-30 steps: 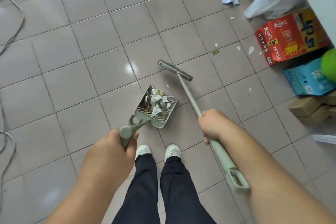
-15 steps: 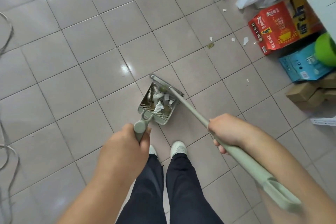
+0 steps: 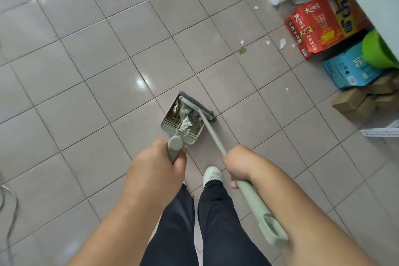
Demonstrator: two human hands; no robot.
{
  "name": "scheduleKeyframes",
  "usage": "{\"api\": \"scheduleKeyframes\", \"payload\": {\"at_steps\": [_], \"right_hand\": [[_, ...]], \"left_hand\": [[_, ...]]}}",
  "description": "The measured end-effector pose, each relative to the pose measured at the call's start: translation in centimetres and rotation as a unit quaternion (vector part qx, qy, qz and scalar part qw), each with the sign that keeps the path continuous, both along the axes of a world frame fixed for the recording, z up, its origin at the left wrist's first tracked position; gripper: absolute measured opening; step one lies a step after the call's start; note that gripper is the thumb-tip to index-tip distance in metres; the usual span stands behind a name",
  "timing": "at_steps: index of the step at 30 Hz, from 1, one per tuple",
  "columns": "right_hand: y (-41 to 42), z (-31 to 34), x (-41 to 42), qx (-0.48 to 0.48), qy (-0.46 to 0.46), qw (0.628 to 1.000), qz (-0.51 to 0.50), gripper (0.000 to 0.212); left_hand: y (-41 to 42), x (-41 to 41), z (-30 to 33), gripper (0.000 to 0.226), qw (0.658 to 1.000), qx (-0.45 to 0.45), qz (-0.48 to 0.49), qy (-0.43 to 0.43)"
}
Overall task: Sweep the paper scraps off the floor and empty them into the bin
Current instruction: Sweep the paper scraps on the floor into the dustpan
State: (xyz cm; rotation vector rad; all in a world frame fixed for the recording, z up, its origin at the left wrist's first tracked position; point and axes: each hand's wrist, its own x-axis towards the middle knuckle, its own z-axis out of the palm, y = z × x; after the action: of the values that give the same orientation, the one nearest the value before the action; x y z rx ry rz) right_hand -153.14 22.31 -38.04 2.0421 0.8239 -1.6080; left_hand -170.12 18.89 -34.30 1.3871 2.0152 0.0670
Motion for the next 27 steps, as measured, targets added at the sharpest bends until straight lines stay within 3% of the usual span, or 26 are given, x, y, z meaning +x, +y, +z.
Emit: {"api": "scheduleKeyframes", "payload": {"at_steps": [5, 10, 19, 27], "right_hand": [[0.6, -0.4, 1.7, 0.010, -0.008, 0.999, -0.052, 0.033], [2.1, 0.2, 4.5, 0.026, -0.003, 0.995, -0.094, 0.030], [8.8, -0.2, 15.3, 0.035, -0.005, 0.986, -0.160, 0.031], [17.1, -0.4, 24.9, 0.044, -0.010, 0.988, -0.151, 0.027]], "left_hand": [[1.3, 0.4, 0.2, 0.039, 1.000, -0.004, -0.012, -0.007], [4.4, 3.1, 0.6, 0.039, 0.999, -0.006, -0.048, 0.000], [14.8, 13.9, 0.3, 0.040, 0.989, 0.009, -0.145, 0.019], [23.8, 23.5, 0.3, 0.041, 0.990, 0.026, -0.141, 0.016]]}}
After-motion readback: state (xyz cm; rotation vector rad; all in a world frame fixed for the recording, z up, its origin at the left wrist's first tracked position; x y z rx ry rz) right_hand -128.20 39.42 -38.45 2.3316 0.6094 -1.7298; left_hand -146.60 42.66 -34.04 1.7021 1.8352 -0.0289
